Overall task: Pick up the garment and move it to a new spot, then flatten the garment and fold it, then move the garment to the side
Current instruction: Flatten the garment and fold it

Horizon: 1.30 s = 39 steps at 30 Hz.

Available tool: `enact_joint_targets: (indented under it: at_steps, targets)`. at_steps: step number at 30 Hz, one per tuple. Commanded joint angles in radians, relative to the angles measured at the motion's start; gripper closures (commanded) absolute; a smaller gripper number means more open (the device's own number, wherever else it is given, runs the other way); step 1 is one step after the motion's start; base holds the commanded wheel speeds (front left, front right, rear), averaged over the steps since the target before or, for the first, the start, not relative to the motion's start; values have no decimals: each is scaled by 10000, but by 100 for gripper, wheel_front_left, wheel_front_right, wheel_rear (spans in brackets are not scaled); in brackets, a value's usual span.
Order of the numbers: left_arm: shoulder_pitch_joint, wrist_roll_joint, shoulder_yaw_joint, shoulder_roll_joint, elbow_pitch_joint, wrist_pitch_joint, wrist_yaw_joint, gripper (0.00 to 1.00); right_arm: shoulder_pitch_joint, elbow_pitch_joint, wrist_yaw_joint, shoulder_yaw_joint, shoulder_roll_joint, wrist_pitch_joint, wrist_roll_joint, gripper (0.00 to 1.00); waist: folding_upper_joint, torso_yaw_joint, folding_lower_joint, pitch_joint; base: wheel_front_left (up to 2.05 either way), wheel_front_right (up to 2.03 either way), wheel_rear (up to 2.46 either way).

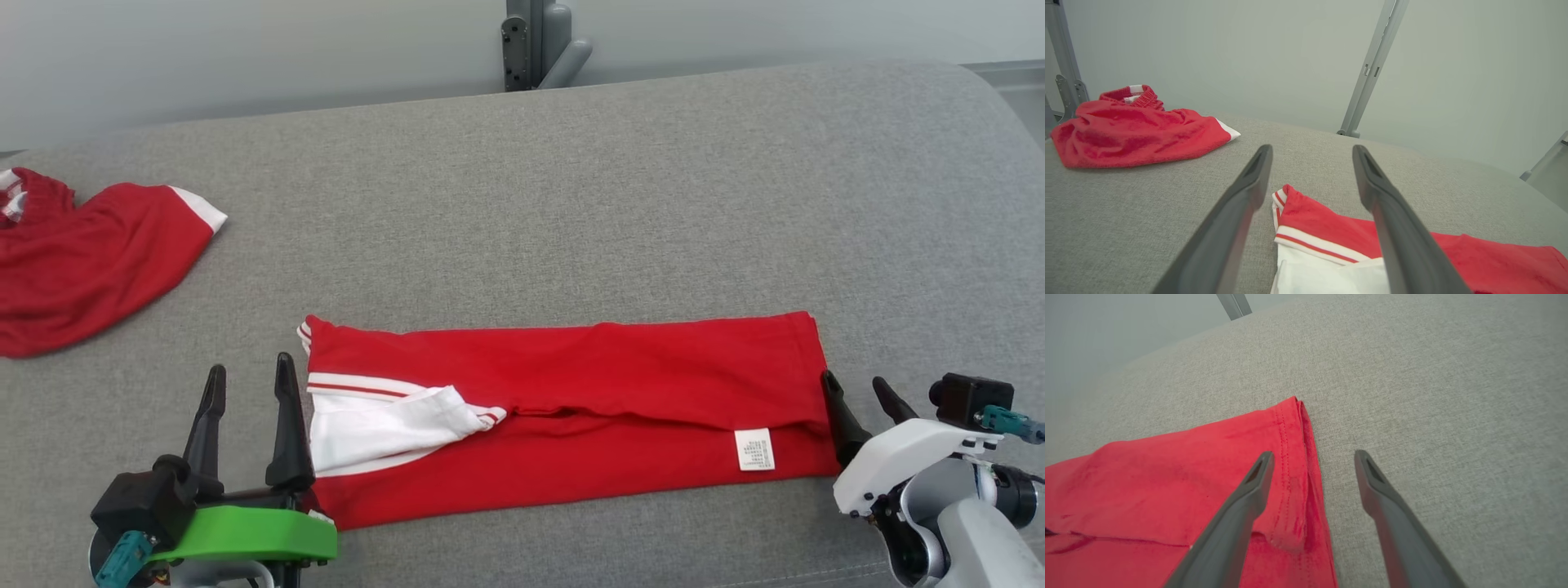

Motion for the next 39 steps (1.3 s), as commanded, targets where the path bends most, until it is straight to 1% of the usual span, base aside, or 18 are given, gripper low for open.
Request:
enact_joint_targets:
  at_steps: [1,4,5,7,10,14,15,16,18,19,20,31,34,39]
  targets:
    - [-75,120,87,-53,38,-24,-43,0,-175,233,-8,32,-56,14,-75,0,69,142,1,-51,0,0,0]
    - [19,197,210,-129,92,-25,-106,0,-473,961,-8,110,-92,65,-39,0,69,319,1,-90,0,0,0]
    - [72,248,279,-204,123,-25,-146,0,-585,1480,-8,139,-143,12,-9,0,69,439,1,-123,0,0,0]
    - [128,271,332,-268,144,-25,-195,0,-686,1953,-8,216,-111,-61,39,0,69,530,1,-156,0,0,0]
    - [246,341,368,-335,77,-26,-167,0,-781,2511,-8,460,-16,-78,129,0,69,599,1,-193,0,0,0]
    - [363,394,423,-379,14,-26,-164,0,-847,2939,-3,880,83,-164,288,0,69,607,1,-213,0,0,0]
    - [392,408,442,-384,-1,-26,-161,0,-877,3001,-3,990,89,-189,331,15,69,594,1,-213,0,0,0]
    - [412,419,445,-390,-12,-26,-145,0,-906,3057,-3,1089,87,-224,374,55,69,575,1,-213,0,0,0]
    - [432,451,456,-388,-36,-26,-120,0,-999,3154,-3,1247,61,-280,484,74,69,533,1,-204,0,0,0]
    - [429,457,467,-382,-42,-26,-116,0,-1067,3192,-3,1274,19,-354,544,91,69,511,1,-195,0,0,0]
    - [392,441,493,-365,-1,-26,-147,0,-1139,3216,-3,1282,-29,-420,619,100,69,489,1,-183,0,0,0]
    - [292,497,610,-403,90,-26,-203,0,-1578,3103,-14,1520,-480,-654,1567,100,69,261,1,-88,0,0,0]
    - [278,548,625,-450,33,-25,-212,0,-1629,2918,-14,1550,-802,-683,1917,100,69,135,1,-64,0,0,0]
    - [216,564,648,-481,36,-25,-266,0,-1707,2838,-14,1378,-1315,-688,2011,100,69,8,1,-8,0,0,0]
